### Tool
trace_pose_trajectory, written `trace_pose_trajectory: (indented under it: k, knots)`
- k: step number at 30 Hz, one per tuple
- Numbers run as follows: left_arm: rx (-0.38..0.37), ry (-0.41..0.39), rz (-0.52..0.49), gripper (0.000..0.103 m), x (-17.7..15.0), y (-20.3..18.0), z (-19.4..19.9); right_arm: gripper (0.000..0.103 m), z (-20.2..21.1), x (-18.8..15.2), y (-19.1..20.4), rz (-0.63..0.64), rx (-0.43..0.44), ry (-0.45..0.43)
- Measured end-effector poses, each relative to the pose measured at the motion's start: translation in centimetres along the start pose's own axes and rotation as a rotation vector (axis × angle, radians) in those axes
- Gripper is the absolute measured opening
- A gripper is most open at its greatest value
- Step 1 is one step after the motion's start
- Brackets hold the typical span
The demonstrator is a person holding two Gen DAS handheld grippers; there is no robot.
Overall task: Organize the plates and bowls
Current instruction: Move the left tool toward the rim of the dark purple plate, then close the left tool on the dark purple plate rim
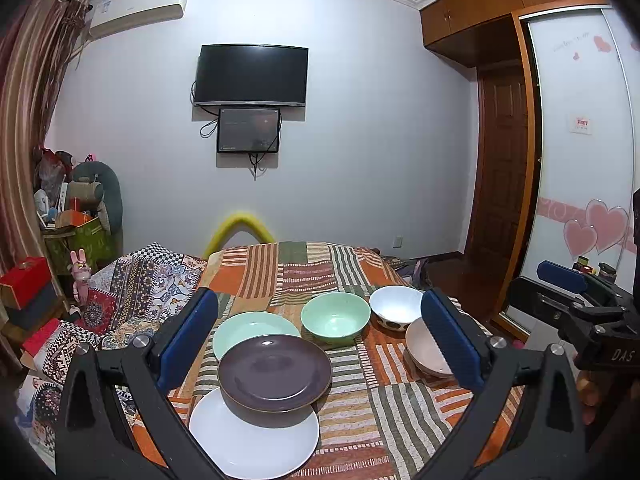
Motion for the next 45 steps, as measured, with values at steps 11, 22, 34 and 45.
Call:
trace_pose_trajectory:
  k: [11, 22, 34, 45]
  knots:
    - [-0.003, 0.006, 0.008, 0.103, 0.4, -0.6, 0.1, 0.103, -0.1, -0.1, 0.0, 0.0, 0.0, 0.0]
    - [-0.014, 0.023, 0.018, 0.103, 0.1, 0.2, -1.0, 0.103, -0.7, -0.5, -0.2, 0.009, 0.0, 0.024]
    - [-0.053, 0.122, 0.088, 0.103, -1.1, 4.4, -5.4, 0.103, -5.0, -0.9, 1.0, 0.045, 0.006, 0.1]
    - [0.058, 0.33, 0.109, 0.082, -4.7, 12.4, -12.5, 0.092, -11.5, -1.9, 1.8, 0.065, 0.038, 0.237]
Point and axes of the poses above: each gripper's, at about its wrist camera, not at the fingertips, and z roughly against the way its jaws point, y to its left, x to its top, the point moved 8 cm from there along -z, roughly the way its jaws point, and after that the axes turned 12 degrees about y, right-handed, at the moved point
